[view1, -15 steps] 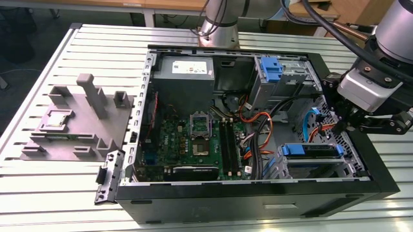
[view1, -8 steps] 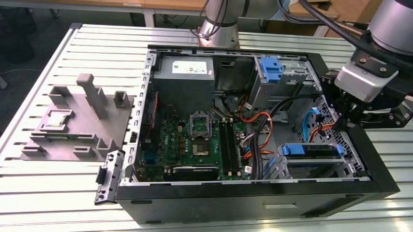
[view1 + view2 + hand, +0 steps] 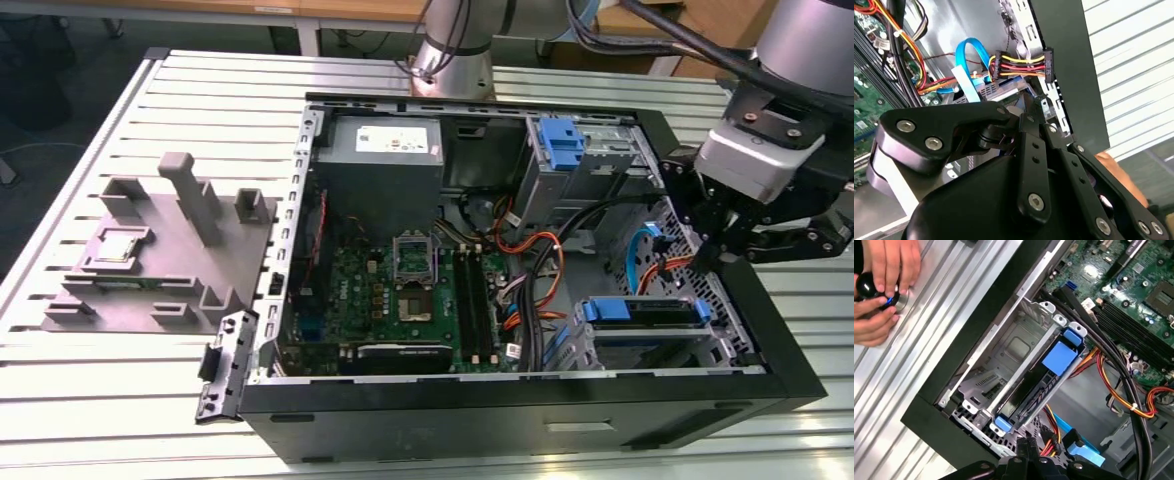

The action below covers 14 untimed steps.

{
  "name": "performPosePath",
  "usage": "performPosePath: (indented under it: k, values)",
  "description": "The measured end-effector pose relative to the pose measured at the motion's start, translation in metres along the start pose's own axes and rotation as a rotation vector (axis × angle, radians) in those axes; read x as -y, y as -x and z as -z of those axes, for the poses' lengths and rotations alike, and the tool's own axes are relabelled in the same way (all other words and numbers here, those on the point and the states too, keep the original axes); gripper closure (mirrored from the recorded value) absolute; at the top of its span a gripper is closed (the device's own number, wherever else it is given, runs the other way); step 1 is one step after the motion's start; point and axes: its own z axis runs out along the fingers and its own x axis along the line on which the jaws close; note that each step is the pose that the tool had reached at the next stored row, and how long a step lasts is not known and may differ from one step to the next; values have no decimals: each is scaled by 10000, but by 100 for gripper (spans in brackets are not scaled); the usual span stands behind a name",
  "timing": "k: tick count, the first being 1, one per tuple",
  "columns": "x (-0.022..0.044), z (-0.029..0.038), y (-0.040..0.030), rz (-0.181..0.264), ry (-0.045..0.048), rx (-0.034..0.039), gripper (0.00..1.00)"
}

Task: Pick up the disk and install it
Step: 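Insert the first disk wire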

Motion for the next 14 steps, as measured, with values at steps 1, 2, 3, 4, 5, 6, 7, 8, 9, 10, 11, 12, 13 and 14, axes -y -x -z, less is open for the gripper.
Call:
performPosePath:
  k: [1,2,3,4,5,6,7,8,9,10,11,12,13,14]
  values:
    - [0,0,0,137,-22,11,90]
    - [0,0,0,272,-44,22,90]
    - [0,0,0,415,-68,33,90]
    - [0,0,0,542,-88,43,90]
    - [0,0,0,662,-108,52,90]
    - [0,0,0,757,-124,60,90]
    - [0,0,0,826,-137,65,90]
    - [1,-1,0,863,-145,69,90]
    - [5,-2,-1,880,-146,68,90]
    - [14,-3,-3,884,-146,66,90]
    - [25,-4,-4,885,-145,65,90]
    - [40,-5,-5,886,-140,59,90]
    - [56,-6,-6,887,-135,53,90]
    - [74,-7,-4,889,-128,44,90]
